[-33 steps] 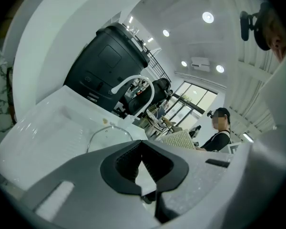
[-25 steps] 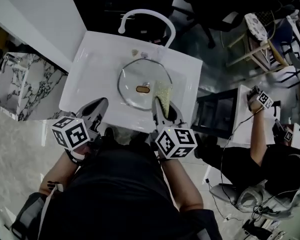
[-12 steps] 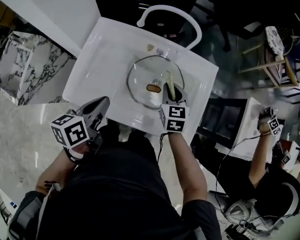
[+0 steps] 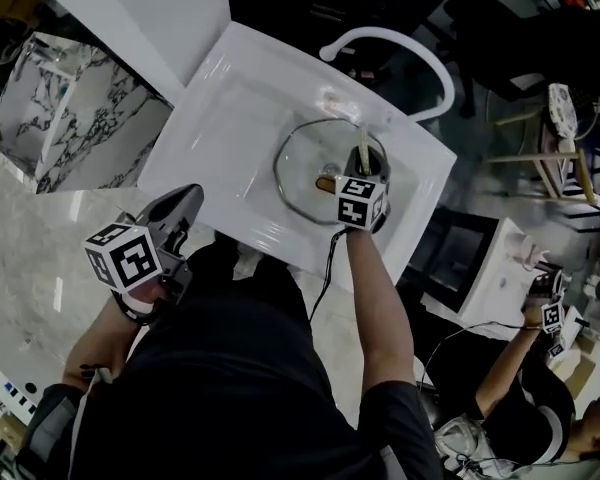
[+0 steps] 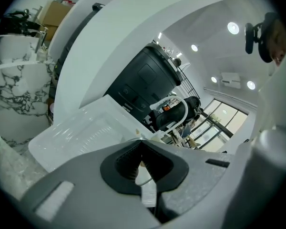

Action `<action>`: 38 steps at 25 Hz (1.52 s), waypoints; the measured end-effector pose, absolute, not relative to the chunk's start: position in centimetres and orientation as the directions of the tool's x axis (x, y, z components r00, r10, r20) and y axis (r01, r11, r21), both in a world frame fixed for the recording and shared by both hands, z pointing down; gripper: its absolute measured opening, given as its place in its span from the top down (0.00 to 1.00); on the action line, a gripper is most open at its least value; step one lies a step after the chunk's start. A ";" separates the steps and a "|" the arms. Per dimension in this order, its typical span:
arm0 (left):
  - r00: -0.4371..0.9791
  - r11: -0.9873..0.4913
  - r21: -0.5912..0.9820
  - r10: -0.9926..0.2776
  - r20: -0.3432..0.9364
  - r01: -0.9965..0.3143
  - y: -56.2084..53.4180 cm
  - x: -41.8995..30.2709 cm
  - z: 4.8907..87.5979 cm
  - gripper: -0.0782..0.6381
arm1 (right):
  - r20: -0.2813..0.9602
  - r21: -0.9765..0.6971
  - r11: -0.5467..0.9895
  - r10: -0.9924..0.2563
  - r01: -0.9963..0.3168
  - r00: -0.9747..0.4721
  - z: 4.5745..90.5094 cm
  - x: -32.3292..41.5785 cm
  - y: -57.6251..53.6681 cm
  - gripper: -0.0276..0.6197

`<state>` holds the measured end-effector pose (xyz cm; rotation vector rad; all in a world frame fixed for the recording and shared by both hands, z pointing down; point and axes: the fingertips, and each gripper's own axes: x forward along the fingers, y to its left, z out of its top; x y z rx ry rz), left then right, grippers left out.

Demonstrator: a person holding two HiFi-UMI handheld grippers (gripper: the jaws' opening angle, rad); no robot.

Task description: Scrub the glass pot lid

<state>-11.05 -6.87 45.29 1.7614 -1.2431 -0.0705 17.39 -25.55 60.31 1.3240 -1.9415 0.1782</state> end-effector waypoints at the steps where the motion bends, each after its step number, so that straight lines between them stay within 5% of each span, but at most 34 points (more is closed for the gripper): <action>1: 0.472 -0.027 0.713 -0.767 0.435 -0.701 -6.7 -11.7 45.2 0.89 | 0.660 0.329 0.459 -0.736 -0.825 -0.147 61.1 17.1 -25.8 0.86; 17: 0.374 0.076 0.722 -0.815 0.442 -0.688 -4.4 -15.3 45.0 0.89 | 0.711 0.463 0.756 -0.629 -0.462 -0.315 65.6 4.9 -23.8 0.86; 26: 0.349 0.127 0.739 -0.820 0.453 -0.661 -3.1 -15.7 46.1 0.89 | 0.818 0.516 0.846 -0.443 0.131 -0.366 69.3 2.2 -17.9 0.86; 38: 0.344 0.135 0.753 -0.828 0.442 -0.645 -2.2 -14.9 46.1 0.89 | 0.916 0.383 0.808 -0.269 0.447 -0.298 71.3 4.0 -13.1 0.86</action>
